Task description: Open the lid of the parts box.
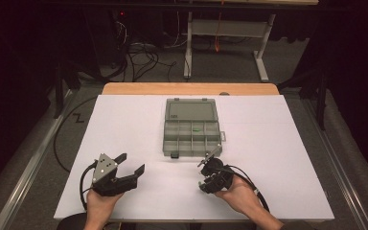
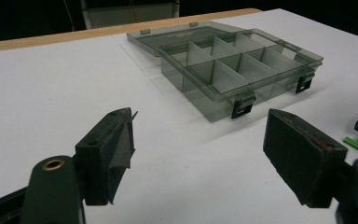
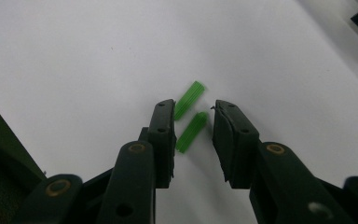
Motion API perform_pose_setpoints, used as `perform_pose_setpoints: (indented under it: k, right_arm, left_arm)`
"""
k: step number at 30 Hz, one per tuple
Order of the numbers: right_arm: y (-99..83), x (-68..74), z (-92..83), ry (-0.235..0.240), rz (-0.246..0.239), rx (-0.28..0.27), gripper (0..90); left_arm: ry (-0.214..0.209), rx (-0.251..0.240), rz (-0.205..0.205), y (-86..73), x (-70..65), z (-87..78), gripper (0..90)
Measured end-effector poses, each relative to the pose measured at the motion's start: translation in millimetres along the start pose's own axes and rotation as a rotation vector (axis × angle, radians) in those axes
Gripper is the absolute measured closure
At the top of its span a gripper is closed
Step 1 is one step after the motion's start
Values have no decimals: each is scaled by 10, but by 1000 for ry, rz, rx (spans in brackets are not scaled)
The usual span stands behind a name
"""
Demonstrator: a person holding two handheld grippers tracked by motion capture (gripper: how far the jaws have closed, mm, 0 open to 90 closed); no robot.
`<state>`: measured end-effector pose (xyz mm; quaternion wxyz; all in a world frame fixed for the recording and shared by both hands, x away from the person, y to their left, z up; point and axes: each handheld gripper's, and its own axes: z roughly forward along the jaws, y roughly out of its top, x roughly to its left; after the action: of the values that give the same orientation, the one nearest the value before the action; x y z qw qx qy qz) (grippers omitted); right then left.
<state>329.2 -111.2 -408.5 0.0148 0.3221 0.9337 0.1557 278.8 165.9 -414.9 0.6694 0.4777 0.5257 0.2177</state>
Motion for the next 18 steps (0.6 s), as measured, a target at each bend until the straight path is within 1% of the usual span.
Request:
perform_pose_setpoints:
  k: [4,7,14,17,18]
  right_arm:
    - [3,4,25,-10,-2,17,739]
    - [4,0,23,-17,-2,20,768]
    - [0,-15,25,-43,-25,25,850]
    - [4,-9,24,-50,-33,30,854]
    - [7,-10,24,-55,-46,34,856]
  left_arm:
    - [0,-1,-1,1,1,-1,247]
    - [-1,0,0,0,0,0,247]
    - [-1,0,0,0,0,0,247]
    - [0,0,0,0,0,0,247]
    - [-1,-1,0,1,0,0,247]
